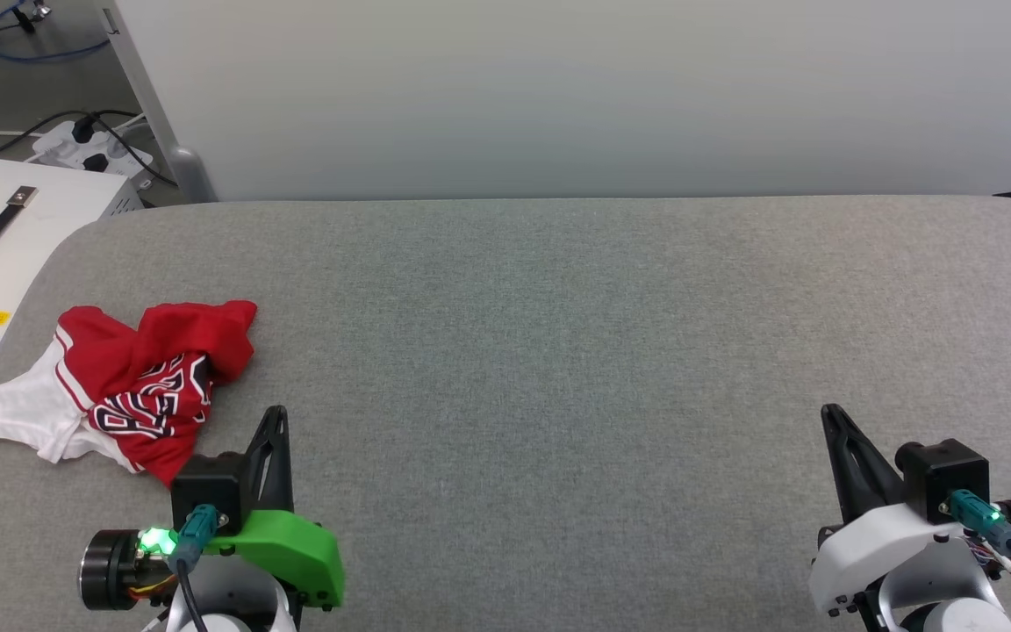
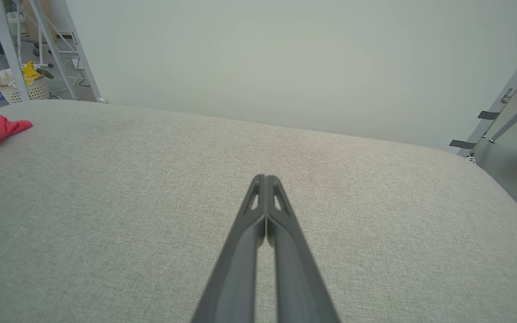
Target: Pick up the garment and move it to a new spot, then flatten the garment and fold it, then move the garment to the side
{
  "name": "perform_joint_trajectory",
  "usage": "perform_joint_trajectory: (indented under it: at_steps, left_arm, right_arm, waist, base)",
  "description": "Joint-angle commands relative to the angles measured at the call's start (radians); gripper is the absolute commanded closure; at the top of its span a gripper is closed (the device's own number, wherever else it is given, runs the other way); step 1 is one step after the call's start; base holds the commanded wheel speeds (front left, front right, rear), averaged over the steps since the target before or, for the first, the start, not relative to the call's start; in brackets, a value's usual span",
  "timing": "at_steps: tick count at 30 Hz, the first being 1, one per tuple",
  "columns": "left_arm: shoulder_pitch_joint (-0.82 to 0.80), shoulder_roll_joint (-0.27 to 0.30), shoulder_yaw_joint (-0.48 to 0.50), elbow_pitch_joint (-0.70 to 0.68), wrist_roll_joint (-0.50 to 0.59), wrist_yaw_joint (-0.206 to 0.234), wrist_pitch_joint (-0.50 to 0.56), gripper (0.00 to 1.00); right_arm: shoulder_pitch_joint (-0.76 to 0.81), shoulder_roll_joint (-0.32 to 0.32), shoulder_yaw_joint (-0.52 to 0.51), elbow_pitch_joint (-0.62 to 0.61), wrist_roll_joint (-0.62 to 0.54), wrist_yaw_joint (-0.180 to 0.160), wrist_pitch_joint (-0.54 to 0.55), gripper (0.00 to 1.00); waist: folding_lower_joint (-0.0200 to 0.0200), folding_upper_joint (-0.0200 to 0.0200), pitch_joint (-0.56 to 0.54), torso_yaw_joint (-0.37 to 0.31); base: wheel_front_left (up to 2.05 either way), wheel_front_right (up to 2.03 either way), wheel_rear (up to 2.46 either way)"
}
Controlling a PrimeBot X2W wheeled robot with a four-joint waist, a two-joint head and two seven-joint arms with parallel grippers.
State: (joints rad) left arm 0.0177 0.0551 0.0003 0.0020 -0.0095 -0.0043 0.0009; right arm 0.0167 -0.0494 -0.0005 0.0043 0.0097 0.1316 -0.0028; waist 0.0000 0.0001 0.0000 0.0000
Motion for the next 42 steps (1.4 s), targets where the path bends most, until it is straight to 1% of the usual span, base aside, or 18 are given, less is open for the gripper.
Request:
perform_joint_trajectory:
  at_steps: [1, 37, 38, 39, 40, 42]
  left_arm:
    - [-0.018, -0.005, 0.0, -0.002, 0.009, 0.004, -0.001, 1.0]
    - [-0.018, -0.005, 0.0, -0.002, 0.009, 0.004, -0.001, 1.0]
    - [0.0, 0.0, 0.0, 0.0, 0.0, 0.0, 0.0, 0.0]
    - [0.0, 0.0, 0.0, 0.0, -0.001, 0.0, 0.0, 1.0]
    - [0.001, 0.0, 0.0, 0.0, 0.0, 0.0, 0.0, 0.0]
    - [0.001, 0.0, 0.0, 0.0, 0.0, 0.0, 0.0, 0.0]
  right_arm:
    - [-0.017, -0.001, 0.0, -0.004, -0.01, -0.001, 0.003, 1.0]
    - [-0.017, -0.001, 0.0, -0.004, -0.01, -0.001, 0.003, 1.0]
    - [0.0, 0.0, 0.0, 0.0, 0.0, 0.0, 0.0, 0.0]
    - [0.0, 0.0, 0.0, 0.0, 0.001, 0.0, 0.0, 1.0]
    - [0.001, 0.0, 0.0, 0.0, 0.0, 0.0, 0.0, 0.0]
    - [0.0, 0.0, 0.0, 0.0, 0.001, 0.0, 0.0, 0.0]
  waist:
    - [0.0, -0.0001, 0.0, 0.0]
    - [0.0, -0.0001, 0.0, 0.0]
    - [0.0, -0.0001, 0.0, 0.0]
    - [0.0, -0.0001, 0.0, 0.0]
    - [0.0, -0.0001, 0.0, 0.0]
    - [0.0, -0.0001, 0.0, 0.0]
  base:
    - [0.0, 0.0, 0.0]
    - [0.0, 0.0, 0.0]
    - [0.0, 0.0, 0.0]
    - [0.0, 0.0, 0.0]
    - [0.0, 0.0, 0.0]
    - [0.0, 0.0, 0.0]
